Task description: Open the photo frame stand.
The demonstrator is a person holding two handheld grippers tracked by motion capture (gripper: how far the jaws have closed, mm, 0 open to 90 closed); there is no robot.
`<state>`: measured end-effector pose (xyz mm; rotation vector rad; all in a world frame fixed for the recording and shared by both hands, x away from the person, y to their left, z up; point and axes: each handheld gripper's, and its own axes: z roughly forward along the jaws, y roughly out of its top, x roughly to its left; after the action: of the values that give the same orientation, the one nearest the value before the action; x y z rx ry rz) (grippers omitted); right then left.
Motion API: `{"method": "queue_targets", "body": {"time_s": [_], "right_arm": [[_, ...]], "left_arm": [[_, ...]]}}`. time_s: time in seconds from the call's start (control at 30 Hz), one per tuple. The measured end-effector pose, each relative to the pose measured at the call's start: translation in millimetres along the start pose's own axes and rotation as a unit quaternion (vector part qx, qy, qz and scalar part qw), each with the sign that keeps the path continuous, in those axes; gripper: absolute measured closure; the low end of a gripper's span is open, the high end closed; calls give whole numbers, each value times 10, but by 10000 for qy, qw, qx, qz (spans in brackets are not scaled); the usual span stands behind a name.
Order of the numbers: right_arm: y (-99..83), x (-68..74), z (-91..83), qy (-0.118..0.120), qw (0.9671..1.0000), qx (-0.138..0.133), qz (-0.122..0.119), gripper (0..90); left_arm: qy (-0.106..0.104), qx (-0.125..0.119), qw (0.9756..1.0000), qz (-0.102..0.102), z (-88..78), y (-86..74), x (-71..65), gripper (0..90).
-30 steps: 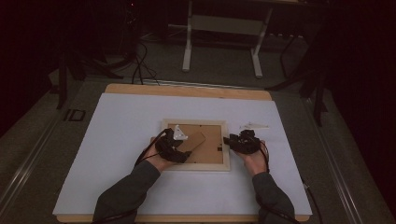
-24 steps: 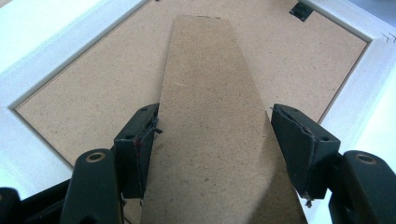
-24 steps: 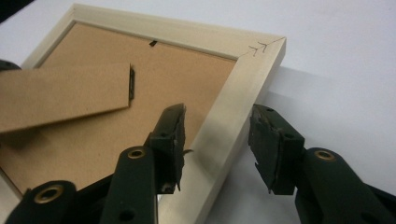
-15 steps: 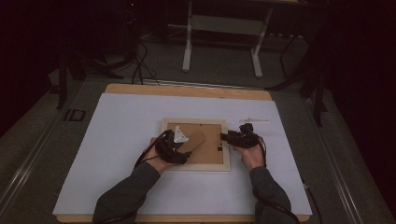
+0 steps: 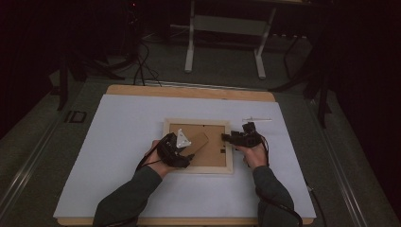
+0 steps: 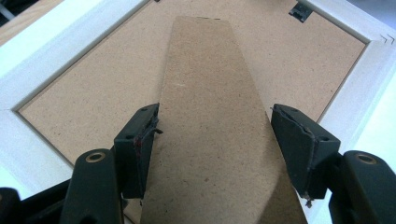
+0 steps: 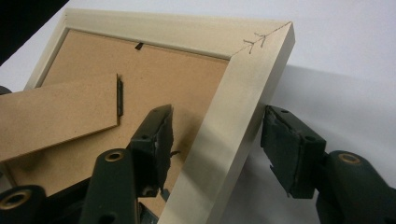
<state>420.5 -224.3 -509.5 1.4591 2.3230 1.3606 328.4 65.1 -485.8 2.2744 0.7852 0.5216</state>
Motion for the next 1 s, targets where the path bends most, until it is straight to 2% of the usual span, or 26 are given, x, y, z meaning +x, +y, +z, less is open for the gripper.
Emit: {"method": "queue_targets", "body": {"time_s": [0.07,0.23,0.4,0.6,0.83,0.9,1.0], "right_arm": [[2,-3,1,11,10000,1,7,418],[29,-56,30,294,9993,193,111,408],[48,-73,59,458,9983,237,269,398],[45,-99,48,580,9971,105,481,434],[60,-93,43,600,9967,12,541,456],[61,-115,37,694,9952,-71,680,487],[63,-121,26,734,9944,-139,742,498]], "left_arm": [[26,-16,10000,11,-4,-1,-10,369],[52,-55,10000,64,-16,-7,-25,368],[79,-89,9999,106,-28,-6,-32,368],[116,-122,9997,173,-44,-10,-33,368],[140,-113,9997,175,-63,10,-16,368],[162,-116,9996,207,-76,15,-8,368],[171,-155,9995,200,-80,11,-8,368]]}}
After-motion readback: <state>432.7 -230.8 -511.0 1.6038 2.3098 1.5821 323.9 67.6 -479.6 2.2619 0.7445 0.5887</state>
